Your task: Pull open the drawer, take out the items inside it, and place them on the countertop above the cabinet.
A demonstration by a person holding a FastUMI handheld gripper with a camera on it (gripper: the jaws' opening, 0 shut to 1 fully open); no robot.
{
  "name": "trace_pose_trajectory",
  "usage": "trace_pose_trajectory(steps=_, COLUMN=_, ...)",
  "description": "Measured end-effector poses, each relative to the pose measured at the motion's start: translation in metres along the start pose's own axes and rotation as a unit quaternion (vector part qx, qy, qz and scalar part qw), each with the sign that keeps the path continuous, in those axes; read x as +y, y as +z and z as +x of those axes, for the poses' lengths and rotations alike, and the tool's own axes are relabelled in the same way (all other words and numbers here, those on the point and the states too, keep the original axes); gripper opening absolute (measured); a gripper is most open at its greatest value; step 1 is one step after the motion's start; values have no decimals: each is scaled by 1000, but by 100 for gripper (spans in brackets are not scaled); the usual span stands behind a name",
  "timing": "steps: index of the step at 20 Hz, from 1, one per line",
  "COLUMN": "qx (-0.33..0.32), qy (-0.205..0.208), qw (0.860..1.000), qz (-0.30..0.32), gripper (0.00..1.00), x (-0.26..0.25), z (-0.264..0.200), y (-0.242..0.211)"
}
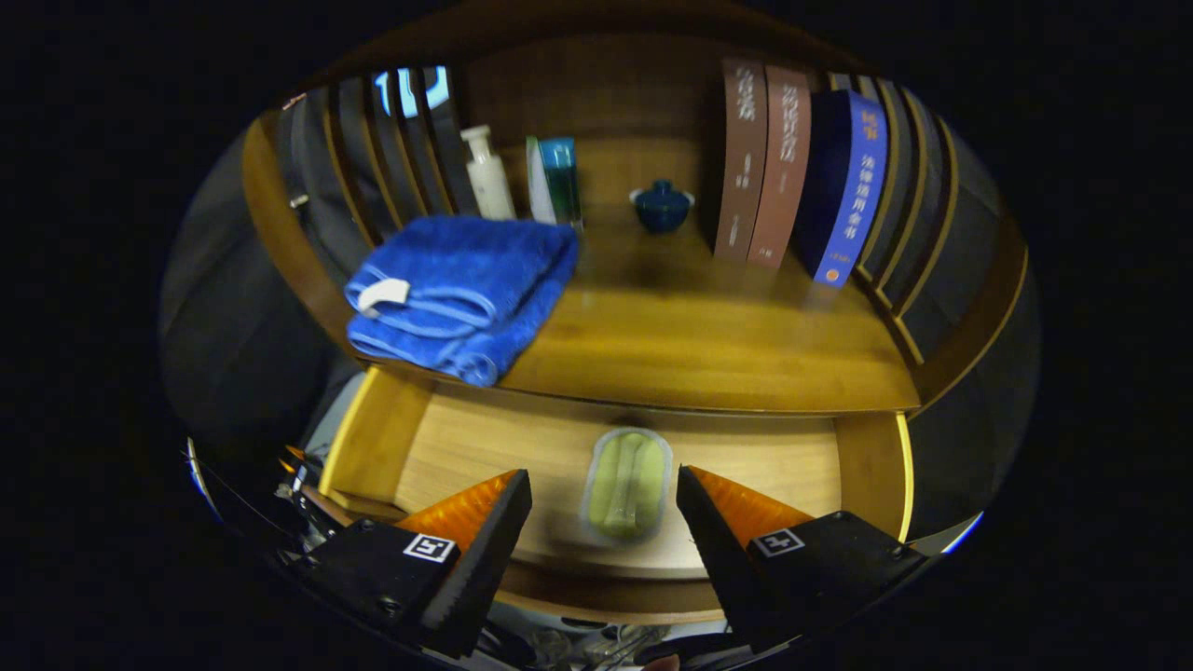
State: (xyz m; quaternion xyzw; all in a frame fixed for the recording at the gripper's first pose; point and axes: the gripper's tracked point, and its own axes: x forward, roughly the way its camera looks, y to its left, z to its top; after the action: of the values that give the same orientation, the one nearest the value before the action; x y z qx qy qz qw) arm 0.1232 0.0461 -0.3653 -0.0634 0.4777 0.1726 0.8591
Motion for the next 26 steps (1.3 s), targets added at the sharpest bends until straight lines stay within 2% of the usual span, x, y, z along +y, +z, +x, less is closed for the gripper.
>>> trace_pose_trajectory(steps=2, qx=24, qy=-14, qw=1000, qz=15, gripper=99, x=-4, z=18, y=-7)
trace_pose_trajectory(steps=4, qx=49, qy=-23, qw=998, qz=29, gripper=93, x=-9, z=36, y=-16)
trace_pose_trajectory(steps=6, qx=74, qy=-32, qw=996, qz=28, gripper=74, x=-12, z=44, y=-27)
trace_pose_trajectory(steps=9, qx=108, qy=-32, qw=993, qz=28, gripper=51, x=-14, z=60, y=-47)
trace_pose_trajectory(steps=10, qx=121, qy=-37, qw=991, qz=41, gripper=50, x=-15, z=52, y=-49)
trace_pose_trajectory(steps=11, qx=121, qy=-35, qw=991, qz=38, gripper=25, x=-14, z=62, y=-52)
trace_pose_trajectory(steps=12, qx=120, qy=-32, qw=992, qz=20, gripper=25, x=-16, z=62, y=-54)
trace_pose_trajectory(steps=14, qx=117, qy=-31, qw=992, qz=27, gripper=14, x=-16, z=62, y=-52)
trace_pose_trajectory(steps=19, qx=115, qy=-2, qw=991, qz=64, gripper=14, x=-8, z=50, y=-50)
trace_pose_trajectory(steps=26, qx=96, qy=27, qw=994, qz=34, gripper=14, x=1, z=-5, y=-26)
